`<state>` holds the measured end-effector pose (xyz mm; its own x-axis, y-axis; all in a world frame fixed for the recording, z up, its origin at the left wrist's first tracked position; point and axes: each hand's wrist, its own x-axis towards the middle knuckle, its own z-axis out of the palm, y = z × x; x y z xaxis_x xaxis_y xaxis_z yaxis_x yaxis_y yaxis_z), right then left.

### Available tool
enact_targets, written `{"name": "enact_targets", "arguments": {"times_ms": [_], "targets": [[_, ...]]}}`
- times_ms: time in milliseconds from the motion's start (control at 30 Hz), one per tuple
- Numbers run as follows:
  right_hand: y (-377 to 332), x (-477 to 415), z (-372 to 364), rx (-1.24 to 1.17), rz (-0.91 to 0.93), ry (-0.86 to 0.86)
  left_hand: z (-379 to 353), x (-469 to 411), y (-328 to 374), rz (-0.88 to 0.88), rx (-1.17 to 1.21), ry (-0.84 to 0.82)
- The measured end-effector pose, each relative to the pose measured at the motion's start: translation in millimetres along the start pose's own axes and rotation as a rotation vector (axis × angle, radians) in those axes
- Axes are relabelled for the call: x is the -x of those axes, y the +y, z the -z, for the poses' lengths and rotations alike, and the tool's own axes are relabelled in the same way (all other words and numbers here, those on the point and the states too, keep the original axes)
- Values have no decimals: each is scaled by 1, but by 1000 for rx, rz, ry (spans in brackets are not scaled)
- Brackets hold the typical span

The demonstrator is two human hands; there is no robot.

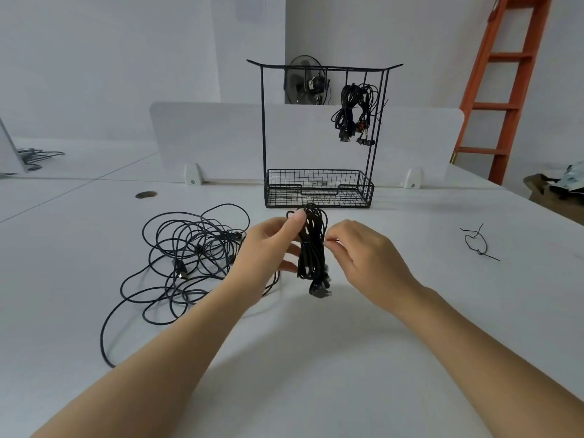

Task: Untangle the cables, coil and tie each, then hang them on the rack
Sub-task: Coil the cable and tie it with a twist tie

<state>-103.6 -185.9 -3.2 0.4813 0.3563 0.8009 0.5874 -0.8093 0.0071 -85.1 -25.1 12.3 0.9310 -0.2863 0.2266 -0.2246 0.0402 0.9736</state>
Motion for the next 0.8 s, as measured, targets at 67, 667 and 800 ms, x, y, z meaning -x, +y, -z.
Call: {"name": "enact_targets", "arguments": {"times_ms": [67, 667, 800], "targets": [[3, 0, 0, 75, 45, 39, 1, 0, 0, -51, -26, -15], [1, -15, 22, -1216, -1347, -512, 0, 1, -8, -233, -91, -136], [0, -15, 20, -1121, -1260, -443, 2, 0, -6, -110, -5, -143]]}}
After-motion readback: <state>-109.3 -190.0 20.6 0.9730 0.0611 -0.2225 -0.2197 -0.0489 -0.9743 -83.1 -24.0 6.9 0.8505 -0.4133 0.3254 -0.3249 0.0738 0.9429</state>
